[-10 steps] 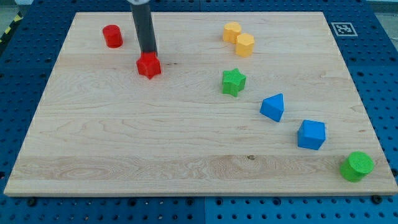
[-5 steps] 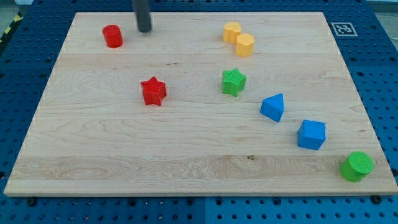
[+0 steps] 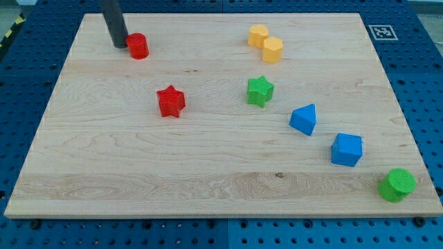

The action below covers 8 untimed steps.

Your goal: Push the red circle into the red star

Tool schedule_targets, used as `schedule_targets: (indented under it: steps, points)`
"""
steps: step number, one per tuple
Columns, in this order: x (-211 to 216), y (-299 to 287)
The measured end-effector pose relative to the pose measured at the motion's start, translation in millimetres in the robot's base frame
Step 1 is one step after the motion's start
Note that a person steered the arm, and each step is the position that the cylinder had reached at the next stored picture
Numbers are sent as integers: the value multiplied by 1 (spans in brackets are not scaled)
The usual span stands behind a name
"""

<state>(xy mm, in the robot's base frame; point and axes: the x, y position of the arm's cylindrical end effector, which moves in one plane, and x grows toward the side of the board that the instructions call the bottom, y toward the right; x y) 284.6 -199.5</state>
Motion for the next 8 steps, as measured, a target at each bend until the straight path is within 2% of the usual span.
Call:
schedule_targets:
  steps: [1,3,7,8]
  points:
    - [-10,6]
    - [-5,49]
    - [64,43]
    - [84,60]
